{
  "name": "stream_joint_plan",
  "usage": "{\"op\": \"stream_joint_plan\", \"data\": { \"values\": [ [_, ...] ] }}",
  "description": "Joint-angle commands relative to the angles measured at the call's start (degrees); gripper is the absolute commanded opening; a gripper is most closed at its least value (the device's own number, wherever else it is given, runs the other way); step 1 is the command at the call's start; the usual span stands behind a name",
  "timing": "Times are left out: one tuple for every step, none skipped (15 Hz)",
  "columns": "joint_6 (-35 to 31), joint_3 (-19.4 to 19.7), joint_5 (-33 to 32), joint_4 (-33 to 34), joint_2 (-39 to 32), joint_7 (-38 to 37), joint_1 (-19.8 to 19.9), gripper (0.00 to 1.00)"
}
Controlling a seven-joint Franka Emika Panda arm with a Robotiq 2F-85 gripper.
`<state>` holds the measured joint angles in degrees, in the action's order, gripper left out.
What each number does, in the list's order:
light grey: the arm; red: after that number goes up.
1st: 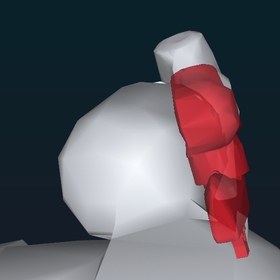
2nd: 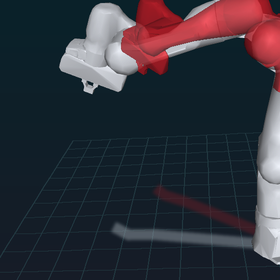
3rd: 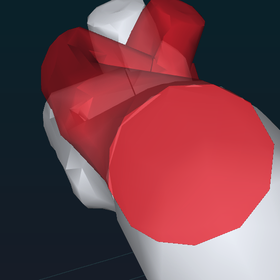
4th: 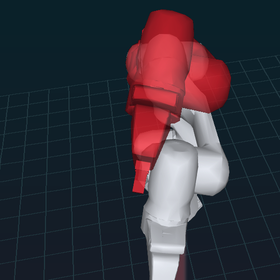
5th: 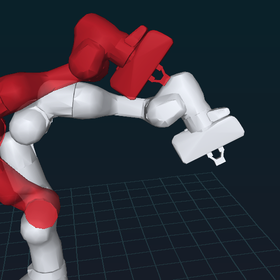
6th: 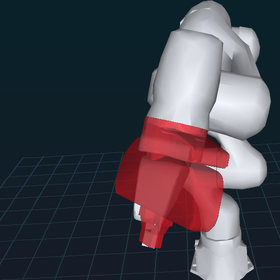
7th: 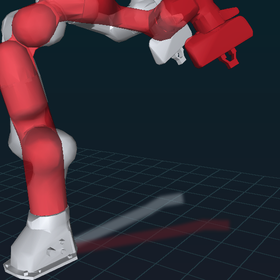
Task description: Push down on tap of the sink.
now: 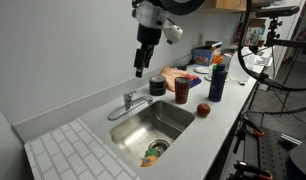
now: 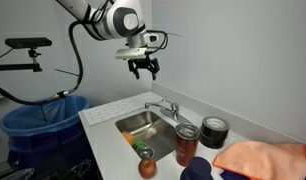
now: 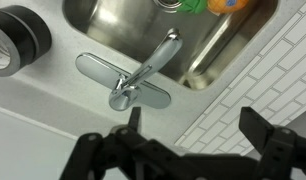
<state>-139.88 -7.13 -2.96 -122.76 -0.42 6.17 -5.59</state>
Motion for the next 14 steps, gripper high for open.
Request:
{"op": "stream_joint_plan", "data": {
  "values": [
    [-2.2, 0.3, -0.4, -8.0, 7.4, -1.0, -0.3, 1.00],
    [-2.2, -1.6, -1.0, -12.9, 12.2, -4.8, -2.0, 1.00],
    [-2.2, -2.5, -1.2, -14.1, 13.3, -6.4, -2.6, 1.00],
    [-2.5, -3.5, -1.0, -16.2, 15.1, -8.0, -3.3, 1.00],
    [-2.2, -4.8, -0.6, -18.1, 17.2, -9.9, -4.2, 1.00],
    [-2.1, -6.4, -0.2, -20.0, 19.3, -12.1, -5.3, 1.00],
    [-1.9, -8.1, -0.2, -21.8, 21.3, -14.7, -6.4, 1.00],
    [-2.0, -9.8, 0.2, -23.6, 23.2, -17.3, -7.6, 1.00],
    [-0.2, -7.7, 0.0, -18.0, 17.1, -13.3, -6.2, 1.00],
    [-0.2, -9.1, 0.0, -19.7, 18.9, -15.5, -7.1, 1.00],
    [-0.2, -9.9, 0.0, -20.9, 20.2, -16.7, -7.7, 1.00],
    [-0.2, -10.2, 0.0, -21.6, 21.2, -17.2, -7.9, 1.00],
    [-0.2, -10.1, 0.1, -22.0, 21.6, -17.2, -7.8, 1.00],
    [-0.2, -10.0, 0.1, -22.0, 21.7, -17.2, -7.7, 1.00]
  ]
}}
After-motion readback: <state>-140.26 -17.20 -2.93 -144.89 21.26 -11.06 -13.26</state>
